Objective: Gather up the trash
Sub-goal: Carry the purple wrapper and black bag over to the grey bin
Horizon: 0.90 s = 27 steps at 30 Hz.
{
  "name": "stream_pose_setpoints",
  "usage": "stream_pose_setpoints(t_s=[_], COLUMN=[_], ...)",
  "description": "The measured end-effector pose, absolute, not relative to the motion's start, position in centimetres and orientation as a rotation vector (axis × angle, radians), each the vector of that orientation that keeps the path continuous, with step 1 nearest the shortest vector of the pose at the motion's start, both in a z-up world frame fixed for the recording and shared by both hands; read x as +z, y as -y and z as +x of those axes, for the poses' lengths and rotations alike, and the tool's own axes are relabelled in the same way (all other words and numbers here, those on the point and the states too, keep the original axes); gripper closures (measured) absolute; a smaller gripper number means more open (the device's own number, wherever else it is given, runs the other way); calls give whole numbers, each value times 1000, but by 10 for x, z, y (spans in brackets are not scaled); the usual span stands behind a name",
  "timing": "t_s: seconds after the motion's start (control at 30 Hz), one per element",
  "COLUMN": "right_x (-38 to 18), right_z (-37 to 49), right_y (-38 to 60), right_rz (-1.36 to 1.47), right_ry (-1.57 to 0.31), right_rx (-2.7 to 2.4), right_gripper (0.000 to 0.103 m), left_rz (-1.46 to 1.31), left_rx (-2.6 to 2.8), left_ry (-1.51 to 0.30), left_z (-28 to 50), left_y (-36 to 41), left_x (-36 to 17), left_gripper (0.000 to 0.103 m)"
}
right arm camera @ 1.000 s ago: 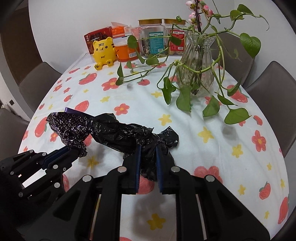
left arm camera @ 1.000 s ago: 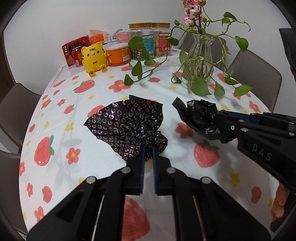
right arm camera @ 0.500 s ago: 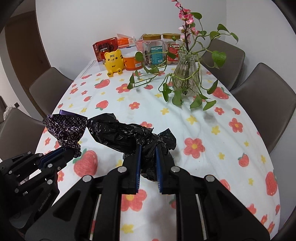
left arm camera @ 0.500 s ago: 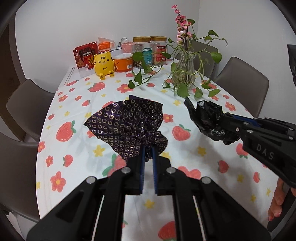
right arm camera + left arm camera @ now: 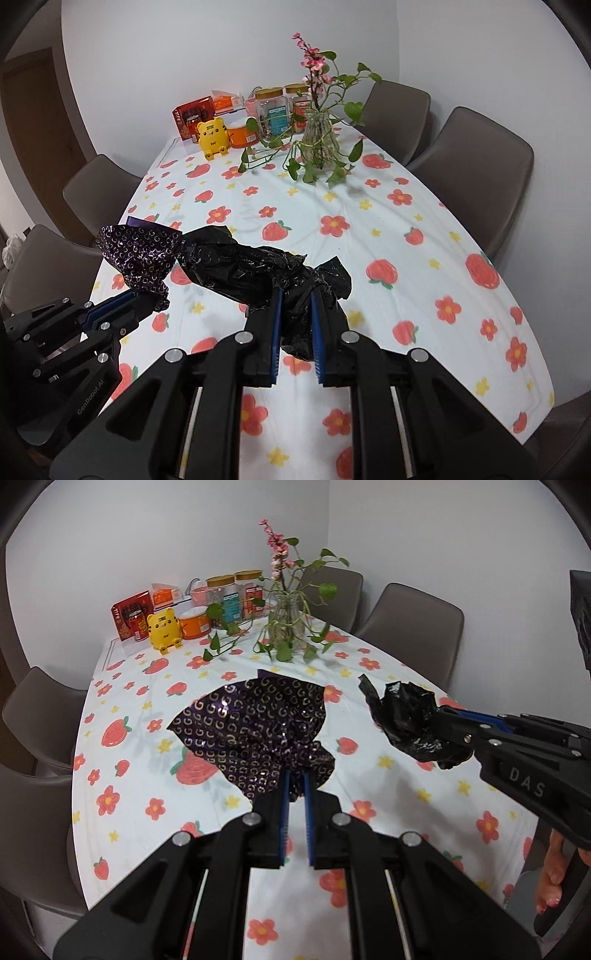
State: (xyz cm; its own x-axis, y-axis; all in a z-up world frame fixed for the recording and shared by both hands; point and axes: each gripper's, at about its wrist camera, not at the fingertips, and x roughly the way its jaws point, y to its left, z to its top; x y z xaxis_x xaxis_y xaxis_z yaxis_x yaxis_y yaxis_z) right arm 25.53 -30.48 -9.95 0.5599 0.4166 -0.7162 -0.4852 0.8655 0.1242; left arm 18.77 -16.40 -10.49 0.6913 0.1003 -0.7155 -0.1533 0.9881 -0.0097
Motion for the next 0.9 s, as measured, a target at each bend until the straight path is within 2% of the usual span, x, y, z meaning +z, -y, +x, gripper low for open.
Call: stream_pose_setpoints(t_s=[0.37, 0.63, 0.9], right_x=[-81, -81, -105], right_z=[193, 114, 12], right_y=[450, 620, 776], right_rz=[10, 62, 149], right_ry=[-773, -773, -836], right_rx=[344, 104, -154], right_gripper=[90, 90, 90], left_rz=[25, 111, 187], left_rx=[-72, -280, -515], left_ry=[-768, -736, -761], left_z=[157, 132, 84], left_y=[292, 441, 592], left_x=[-91, -81, -93], left_gripper=[95, 95, 95])
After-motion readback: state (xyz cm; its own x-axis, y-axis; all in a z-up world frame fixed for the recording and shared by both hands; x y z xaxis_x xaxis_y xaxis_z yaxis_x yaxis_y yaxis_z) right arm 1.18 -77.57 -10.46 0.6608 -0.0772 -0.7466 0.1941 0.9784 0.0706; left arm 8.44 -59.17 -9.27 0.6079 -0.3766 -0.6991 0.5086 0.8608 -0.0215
